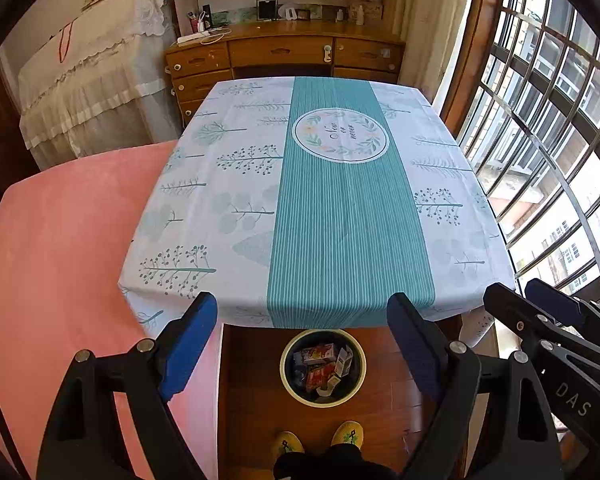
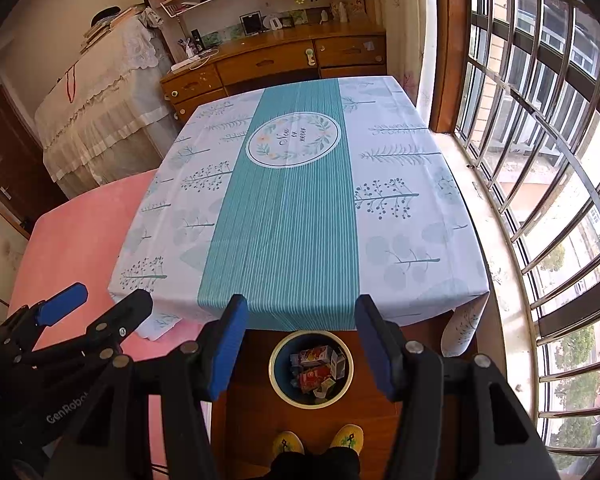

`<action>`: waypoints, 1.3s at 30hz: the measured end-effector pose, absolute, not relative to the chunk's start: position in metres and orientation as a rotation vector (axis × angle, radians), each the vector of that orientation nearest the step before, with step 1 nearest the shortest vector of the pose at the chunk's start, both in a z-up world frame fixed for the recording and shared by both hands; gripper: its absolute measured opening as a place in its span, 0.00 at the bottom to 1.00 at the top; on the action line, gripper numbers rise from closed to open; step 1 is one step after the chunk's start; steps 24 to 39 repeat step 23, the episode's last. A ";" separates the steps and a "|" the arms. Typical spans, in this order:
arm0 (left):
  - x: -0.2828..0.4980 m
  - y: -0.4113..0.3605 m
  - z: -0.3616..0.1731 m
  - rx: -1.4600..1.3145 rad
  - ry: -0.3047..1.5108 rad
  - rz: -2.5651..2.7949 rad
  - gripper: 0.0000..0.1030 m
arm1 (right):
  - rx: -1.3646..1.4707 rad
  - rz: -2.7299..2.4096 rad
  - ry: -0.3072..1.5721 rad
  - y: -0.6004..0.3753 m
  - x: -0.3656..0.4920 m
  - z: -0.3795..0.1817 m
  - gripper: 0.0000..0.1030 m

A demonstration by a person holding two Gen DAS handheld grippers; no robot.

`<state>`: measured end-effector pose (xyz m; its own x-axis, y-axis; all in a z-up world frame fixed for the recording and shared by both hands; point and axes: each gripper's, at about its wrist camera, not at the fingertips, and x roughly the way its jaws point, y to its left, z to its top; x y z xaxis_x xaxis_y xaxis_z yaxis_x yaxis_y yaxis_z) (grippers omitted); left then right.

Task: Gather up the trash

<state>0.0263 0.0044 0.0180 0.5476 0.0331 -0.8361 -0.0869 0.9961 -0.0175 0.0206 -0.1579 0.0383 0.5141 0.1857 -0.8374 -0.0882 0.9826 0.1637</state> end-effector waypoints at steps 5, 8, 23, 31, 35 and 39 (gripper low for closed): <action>0.024 0.002 0.022 -0.054 0.979 0.080 0.83 | 0.108 0.169 1.010 -0.158 0.021 0.040 0.55; 0.023 0.002 0.024 -0.050 0.973 0.082 0.83 | 0.109 0.171 1.007 -0.157 0.021 0.041 0.55; 0.023 0.003 0.025 -0.060 0.973 0.090 0.83 | 0.109 0.178 1.004 -0.154 0.019 0.039 0.55; 0.023 0.003 0.025 -0.060 0.973 0.090 0.83 | 0.109 0.178 1.004 -0.154 0.019 0.039 0.55; 0.023 0.003 0.025 -0.060 0.973 0.090 0.83 | 0.109 0.178 1.004 -0.154 0.019 0.039 0.55; 0.023 0.003 0.025 -0.060 0.973 0.090 0.83 | 0.109 0.178 1.004 -0.154 0.019 0.039 0.55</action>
